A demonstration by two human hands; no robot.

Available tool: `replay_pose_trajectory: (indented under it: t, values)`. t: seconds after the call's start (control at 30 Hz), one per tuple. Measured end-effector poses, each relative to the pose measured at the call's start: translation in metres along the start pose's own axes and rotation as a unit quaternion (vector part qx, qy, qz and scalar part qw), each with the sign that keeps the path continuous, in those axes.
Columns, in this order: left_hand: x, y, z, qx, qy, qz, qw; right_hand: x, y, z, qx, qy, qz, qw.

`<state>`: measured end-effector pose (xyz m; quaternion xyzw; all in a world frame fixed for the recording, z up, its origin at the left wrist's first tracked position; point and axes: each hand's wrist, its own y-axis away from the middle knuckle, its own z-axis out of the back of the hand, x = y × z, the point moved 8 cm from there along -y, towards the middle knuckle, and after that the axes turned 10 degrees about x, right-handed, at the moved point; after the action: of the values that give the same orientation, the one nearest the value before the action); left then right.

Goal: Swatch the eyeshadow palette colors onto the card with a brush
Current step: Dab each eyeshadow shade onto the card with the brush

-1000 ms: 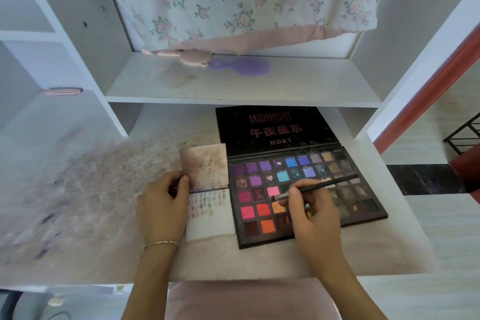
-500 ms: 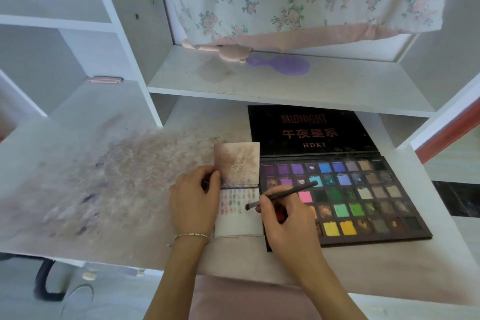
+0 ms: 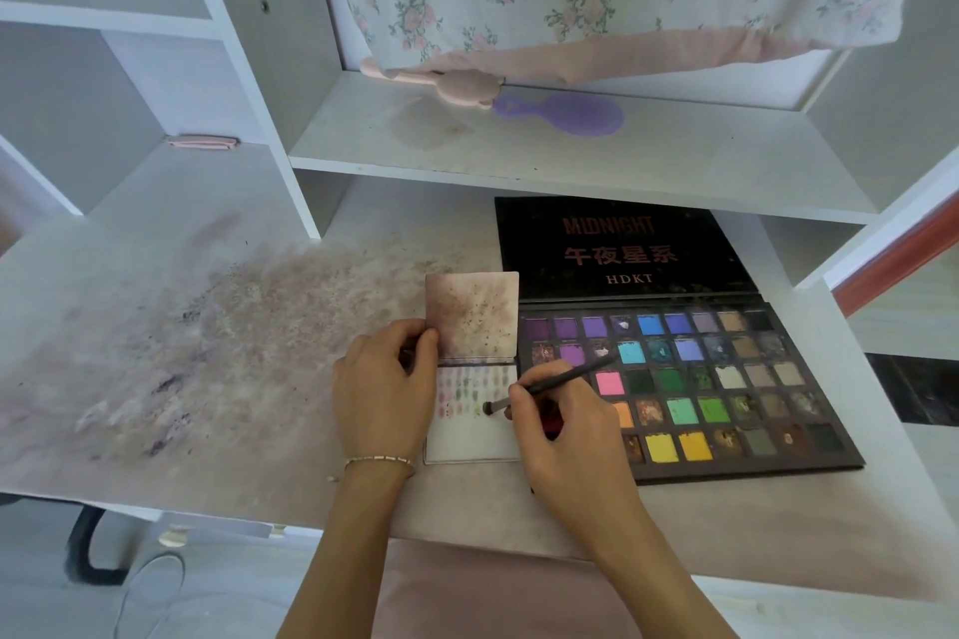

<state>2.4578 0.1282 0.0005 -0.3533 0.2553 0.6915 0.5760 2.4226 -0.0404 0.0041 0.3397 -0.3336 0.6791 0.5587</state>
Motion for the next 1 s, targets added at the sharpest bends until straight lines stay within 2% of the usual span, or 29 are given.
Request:
replay_pose_trajectory:
  t: [1.0]
  values:
    - [0.0003,0.0005,0.0003,-0.003,-0.002,0.003,1.0,0.0002,-0.0006,-0.0031,0.019,0.017,0.013,1.0]
